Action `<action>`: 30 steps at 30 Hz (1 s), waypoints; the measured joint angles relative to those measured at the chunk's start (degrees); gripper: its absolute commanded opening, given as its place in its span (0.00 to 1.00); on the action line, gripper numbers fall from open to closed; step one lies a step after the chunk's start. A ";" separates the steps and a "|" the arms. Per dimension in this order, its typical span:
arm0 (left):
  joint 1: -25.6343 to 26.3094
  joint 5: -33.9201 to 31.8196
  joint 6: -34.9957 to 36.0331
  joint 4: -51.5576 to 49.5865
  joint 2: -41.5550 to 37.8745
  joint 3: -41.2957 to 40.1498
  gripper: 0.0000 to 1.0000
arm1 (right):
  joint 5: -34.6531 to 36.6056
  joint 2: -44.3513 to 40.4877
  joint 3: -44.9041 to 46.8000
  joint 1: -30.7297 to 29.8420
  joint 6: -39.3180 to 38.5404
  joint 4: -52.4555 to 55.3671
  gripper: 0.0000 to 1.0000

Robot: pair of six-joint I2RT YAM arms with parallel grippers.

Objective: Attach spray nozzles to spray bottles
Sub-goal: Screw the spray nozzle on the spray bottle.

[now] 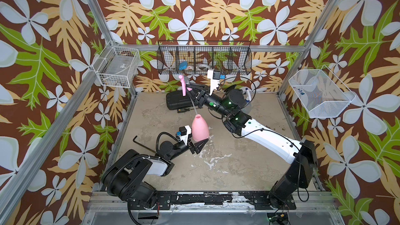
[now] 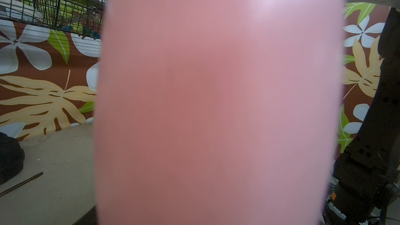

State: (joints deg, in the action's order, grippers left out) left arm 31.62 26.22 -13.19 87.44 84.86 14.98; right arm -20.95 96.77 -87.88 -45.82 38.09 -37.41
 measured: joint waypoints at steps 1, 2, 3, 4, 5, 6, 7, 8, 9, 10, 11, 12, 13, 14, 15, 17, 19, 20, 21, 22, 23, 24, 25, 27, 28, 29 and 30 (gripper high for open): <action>0.00 0.00 0.00 -0.20 0.00 0.00 0.62 | 0.00 0.11 -0.13 0.00 -0.07 0.07 0.03; 0.00 0.00 0.02 -0.37 0.00 0.00 0.63 | 0.00 0.13 -0.13 0.00 -0.35 0.15 0.03; 0.00 0.00 0.02 -0.55 -0.02 0.00 0.62 | 0.00 0.13 -0.02 0.00 -0.79 0.17 0.03; 0.00 0.00 0.02 -0.63 -0.09 0.00 0.62 | 0.00 0.13 0.22 0.00 -0.81 0.17 0.03; 0.00 0.00 0.02 -0.66 -0.15 0.00 0.63 | -0.02 0.09 0.63 0.00 -0.83 0.13 0.03; 0.00 0.00 0.00 -0.70 -0.33 0.00 0.62 | -0.04 0.02 1.22 0.00 -0.83 0.13 0.03; 0.00 0.00 -0.02 -0.76 -0.52 0.00 0.63 | -0.07 -0.13 1.84 -0.04 -0.85 0.20 0.03; 0.00 0.02 -0.09 -1.20 -0.83 0.15 0.63 | -0.07 -0.28 2.36 -0.04 -0.85 0.52 0.03; 0.00 0.20 -0.28 -1.90 -1.16 0.52 0.63 | -0.09 -0.59 2.80 -0.07 -0.94 0.92 0.03; 0.00 0.26 -0.42 -2.51 -1.44 0.94 0.62 | -0.13 -0.87 3.08 -0.07 -1.11 1.09 0.03; 0.00 0.33 -0.52 -2.99 -1.77 1.31 0.62 | -0.17 -1.33 3.41 -0.07 -1.36 1.11 0.03; 0.00 0.50 -0.81 -3.23 -2.08 1.60 0.62 | -0.17 -1.79 3.76 -0.07 -1.68 1.11 0.03; 0.00 0.72 -1.05 -3.37 -2.38 1.75 0.62 | -0.15 -2.27 4.15 -0.07 -2.01 1.11 0.03; 0.00 0.87 -1.38 -3.72 -2.73 1.95 0.62 | -0.20 -2.84 4.74 -0.07 -2.32 1.07 0.03; 0.00 0.87 -1.57 -4.39 -3.15 2.21 0.62 | -0.17 -3.50 5.46 -0.07 -2.36 1.07 0.03; 0.00 0.85 -1.95 -5.92 -4.04 3.06 0.61 | -0.04 -4.83 7.02 -0.11 -2.78 1.20 0.04; 0.00 0.85 -2.25 -7.13 -4.92 4.26 0.61 | 0.20 -6.21 8.39 -0.11 -3.69 1.49 0.04; 0.00 0.87 -2.64 -7.98 -5.42 5.09 0.61 | 0.46 -6.84 9.01 -0.11 -4.00 1.51 0.04; 0.00 0.87 -3.02 -8.87 -5.95 5.97 0.60 | 0.74 -7.43 9.55 -0.11 -4.33 1.51 0.04; 0.00 0.87 -3.04 -9.75 -6.45 6.80 0.60 | 1.18 -7.85 9.94 -0.11 -4.68 1.51 0.04; 0.00 0.83 -3.19 -10.71 -7.04 7.72 0.60 | 1.55 -8.24 10.32 -0.11 -5.27 1.62 0.04; 0.00 0.83 -3.21 -11.74 -7.69 8.55 0.60 | 1.75 -8.61 10.67 -0.11 -5.38 1.75 0.04; 0.00 0.79 -3.19 -12.52 -8.24 9.09 0.59 | 2.01 -8.98 11.02 -0.11 -5.60 1.99 0.05; 0.00 0.52 -3.17 -14.40 -9.60 10.16 0.59 | 2.78 -9.88 11.82 -0.11 -6.21 2.36 0.05; 0.00 0.28 -3.15 -15.21 -10.12 10.51 0.59 | 2.99 -10.23 12.15 -0.11 -6.73 2.47 0.07; 0.00 -0.04 -3.13 -16.13 -10.73 10.86 0.59 | 3.17 -10.69 12.55 -0.09 -6.84 2.56 0.09; 0.00 -0.33 -3.13 -16.83 -11.23 11.10 0.59 | 3.52 -11.10 12.87 -0.20 -7.26 2.73 0.11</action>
State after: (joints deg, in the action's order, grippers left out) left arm 31.62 25.89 -16.32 70.61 73.63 26.09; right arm -17.43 85.67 -75.00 -46.02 30.83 -34.68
